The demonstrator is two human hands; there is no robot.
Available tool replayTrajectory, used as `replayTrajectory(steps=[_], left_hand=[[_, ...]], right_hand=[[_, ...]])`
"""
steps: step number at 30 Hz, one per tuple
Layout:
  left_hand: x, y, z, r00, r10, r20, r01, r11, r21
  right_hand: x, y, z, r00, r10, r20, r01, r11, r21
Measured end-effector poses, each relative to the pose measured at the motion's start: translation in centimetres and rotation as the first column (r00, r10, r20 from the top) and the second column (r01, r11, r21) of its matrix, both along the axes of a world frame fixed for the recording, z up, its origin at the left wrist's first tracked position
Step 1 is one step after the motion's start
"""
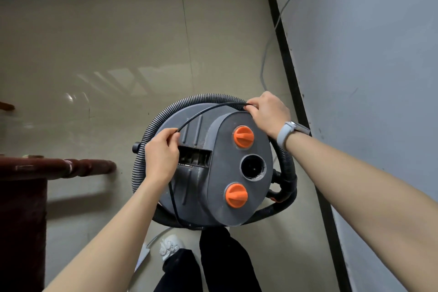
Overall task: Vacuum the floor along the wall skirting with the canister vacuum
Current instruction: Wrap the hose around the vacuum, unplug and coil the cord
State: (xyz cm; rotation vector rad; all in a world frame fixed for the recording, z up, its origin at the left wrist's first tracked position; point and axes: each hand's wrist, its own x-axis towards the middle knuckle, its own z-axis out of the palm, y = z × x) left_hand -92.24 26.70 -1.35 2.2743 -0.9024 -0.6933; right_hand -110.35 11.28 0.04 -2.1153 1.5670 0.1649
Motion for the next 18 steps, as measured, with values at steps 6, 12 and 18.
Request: replayTrajectory(steps=[6,12,18], left_hand=[[2.1,-0.4,-1.5,0.994,-0.013,0.11,-0.002,0.99,0.139],[3.0,-0.5,-1.6,0.973,-0.03,0.227,-0.019,0.977,0.211],[4.3,-1.3,-2.5,0.998,0.039,-0.047,-0.028,0.977,0.212]], right_hand=[[3.4,-1.0,-2.8,0.999,-0.01,0.043,0.0,0.978,0.206],[3.7,-0.3,-3.6,0.996,-0.03,0.08,0.015,0.983,0.183],[3.2,5.5,-3.6,0.987,0.088,0.133,-0.069,0.988,-0.139]])
